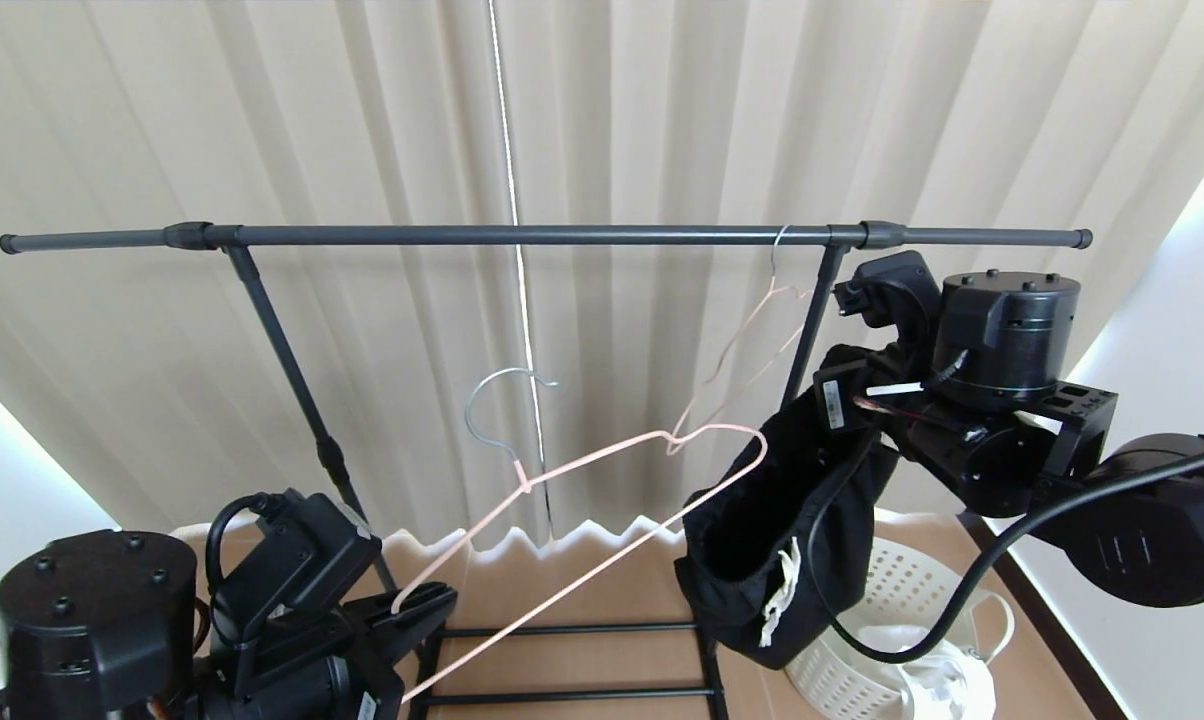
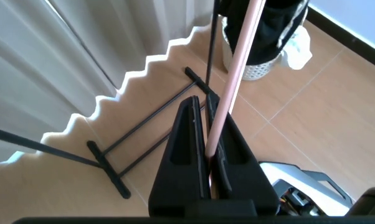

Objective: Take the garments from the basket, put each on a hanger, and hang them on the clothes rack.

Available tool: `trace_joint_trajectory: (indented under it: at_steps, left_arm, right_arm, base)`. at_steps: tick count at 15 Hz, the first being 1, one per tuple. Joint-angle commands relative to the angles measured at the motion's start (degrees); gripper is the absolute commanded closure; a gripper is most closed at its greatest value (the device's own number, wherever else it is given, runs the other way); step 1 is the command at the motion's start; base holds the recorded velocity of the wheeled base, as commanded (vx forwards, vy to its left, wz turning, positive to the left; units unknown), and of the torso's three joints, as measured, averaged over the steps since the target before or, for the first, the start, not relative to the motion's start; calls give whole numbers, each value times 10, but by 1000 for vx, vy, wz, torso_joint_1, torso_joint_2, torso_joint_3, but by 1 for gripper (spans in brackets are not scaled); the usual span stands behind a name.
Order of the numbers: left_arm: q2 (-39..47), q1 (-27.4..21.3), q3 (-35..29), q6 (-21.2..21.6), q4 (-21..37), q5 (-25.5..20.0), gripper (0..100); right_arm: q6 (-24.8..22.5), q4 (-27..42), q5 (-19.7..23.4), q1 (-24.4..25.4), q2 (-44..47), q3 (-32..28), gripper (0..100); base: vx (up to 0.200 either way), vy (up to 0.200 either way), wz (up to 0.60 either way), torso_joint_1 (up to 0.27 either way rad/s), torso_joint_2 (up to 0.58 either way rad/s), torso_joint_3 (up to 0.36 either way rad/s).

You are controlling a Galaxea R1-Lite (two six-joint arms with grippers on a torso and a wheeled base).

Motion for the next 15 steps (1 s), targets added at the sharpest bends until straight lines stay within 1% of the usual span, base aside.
trace_joint_trajectory:
  at_steps: [1, 3, 6, 9, 10, 11, 15]
  left_arm:
    - [20, -11, -1, -1, -3, 1, 100]
    - [43, -21, 0, -2, -32, 1, 100]
    - [76, -23, 3, -5, -84, 4, 100]
    - [98, -24, -5, -6, -106, 6, 100]
    - [104, -24, -1, -6, -120, 6, 100]
    - [107, -24, 0, -7, -125, 6, 100]
    - [107, -24, -5, -17, -127, 6, 100]
  right_arm:
    - [1, -1, -1, 15, 4, 1, 100]
    - [1, -1, -2, 25, 6, 2, 100]
    - [2, 0, -2, 53, 6, 5, 100]
    - [17, 1, -13, 77, 6, 4, 100]
    - [21, 2, -13, 87, 6, 4, 100]
    - [22, 4, -13, 93, 5, 4, 100]
    - [56, 42, -13, 132, 2, -4, 100]
  base:
    - [0, 0, 0, 0, 0, 0]
    - [0, 0, 0, 0, 0, 0]
    - [0, 0, 0, 0, 0, 0]
    - [0, 0, 0, 0, 0, 0]
    - [0, 0, 0, 0, 0, 0]
    - [0, 0, 0, 0, 0, 0]
    - [0, 0, 0, 0, 0, 0]
